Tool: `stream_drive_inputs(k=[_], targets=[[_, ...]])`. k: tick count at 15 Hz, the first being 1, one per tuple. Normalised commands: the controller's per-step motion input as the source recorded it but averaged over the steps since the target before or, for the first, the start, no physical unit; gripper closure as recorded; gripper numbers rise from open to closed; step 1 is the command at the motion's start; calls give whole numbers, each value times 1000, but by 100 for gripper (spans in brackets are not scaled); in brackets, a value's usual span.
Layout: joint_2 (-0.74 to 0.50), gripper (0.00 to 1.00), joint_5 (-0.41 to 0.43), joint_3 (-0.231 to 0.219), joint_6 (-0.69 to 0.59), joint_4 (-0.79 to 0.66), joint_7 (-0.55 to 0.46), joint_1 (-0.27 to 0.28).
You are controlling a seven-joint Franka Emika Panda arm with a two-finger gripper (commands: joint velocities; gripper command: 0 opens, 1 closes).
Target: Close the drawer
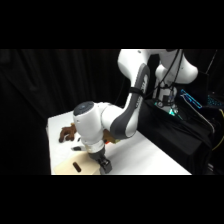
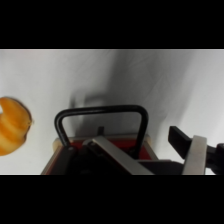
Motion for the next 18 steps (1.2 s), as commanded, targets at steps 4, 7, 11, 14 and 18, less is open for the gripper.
stream_drive_inputs(k=[4, 7, 11, 14, 18], targets=[[29, 0, -13, -73, -191, 212, 12, 75], [-170, 0, 1, -64, -182, -28, 18, 51], [-356, 0, 19, -51, -222, -173, 39, 42], [-438, 0, 16, -58, -328, -199, 74, 57], [-369, 0, 8, -86, -371, -119, 133, 77]])
